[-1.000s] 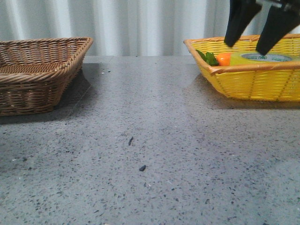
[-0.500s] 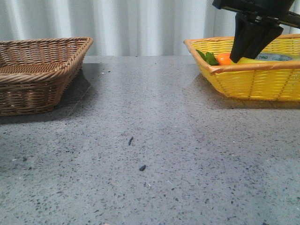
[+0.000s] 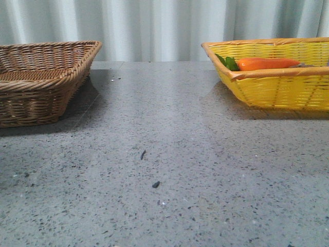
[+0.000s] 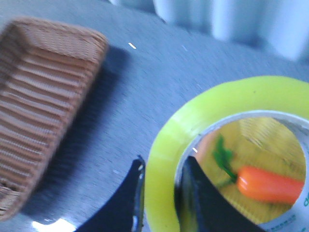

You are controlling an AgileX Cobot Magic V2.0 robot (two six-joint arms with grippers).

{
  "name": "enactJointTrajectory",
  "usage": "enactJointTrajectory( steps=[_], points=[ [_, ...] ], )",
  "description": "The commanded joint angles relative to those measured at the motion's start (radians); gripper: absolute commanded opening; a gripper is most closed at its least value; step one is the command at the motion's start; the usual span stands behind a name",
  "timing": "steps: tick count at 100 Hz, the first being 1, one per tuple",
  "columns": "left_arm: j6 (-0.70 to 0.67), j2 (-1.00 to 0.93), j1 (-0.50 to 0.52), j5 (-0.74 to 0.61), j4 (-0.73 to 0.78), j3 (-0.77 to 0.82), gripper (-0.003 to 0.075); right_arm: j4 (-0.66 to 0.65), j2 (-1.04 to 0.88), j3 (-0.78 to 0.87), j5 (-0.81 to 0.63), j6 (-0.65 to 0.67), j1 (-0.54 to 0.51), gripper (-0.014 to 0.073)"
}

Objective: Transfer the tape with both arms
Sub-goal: 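Carry the tape roll toward the table center and set it down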

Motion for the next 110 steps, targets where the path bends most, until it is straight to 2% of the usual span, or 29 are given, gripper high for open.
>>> enactJointTrajectory(
  steps=[1,32,55,63,73,80,90,95,101,110],
  points=[
    [0.001,0.008,-0.007,-0.065,-0.010,-0.036,0.0460,0.021,-0.027,-0.069,-0.080,-0.006,0.055,-0.0051],
    [0.001,0.008,-0.007,-0.065,-0.010,-0.036,0.0460,0.021,0.140,-0.078,-0.083,-0.006,0.214,-0.0051],
    [0.001,0.008,-0.007,-0.065,-0.010,-0.036,0.0460,-0.054,0.296,-0.076,-0.032,-0.004,0.228,-0.0050],
    [0.001,0.008,-0.007,-0.065,-0.010,-0.036,0.0460,-0.109,0.332,-0.076,-0.018,0.060,0.228,-0.0036],
    [0.001,0.008,-0.007,-0.063,-0.010,-0.036,0.0460,-0.110,0.357,-0.076,-0.010,0.087,0.228,0.0059],
    [0.001,0.008,-0.007,-0.063,-0.010,-0.036,0.0460,-0.090,0.357,-0.075,-0.010,0.087,0.230,0.0196],
    [0.001,0.008,-0.007,-0.063,-0.010,-0.036,0.0460,-0.031,0.346,-0.079,-0.010,0.087,0.230,0.0438],
    [0.001,0.008,-0.007,-0.063,-0.010,-0.036,0.0460,-0.008,0.327,-0.079,-0.008,0.087,0.230,0.0517],
    [0.001,0.008,-0.007,-0.063,-0.010,-0.036,0.0460,-0.002,0.292,-0.079,0.010,0.087,0.230,0.0533],
    [0.001,0.016,-0.007,-0.073,-0.010,-0.036,0.0459,-0.004,0.221,-0.079,0.072,0.087,0.230,0.0433]
  ],
)
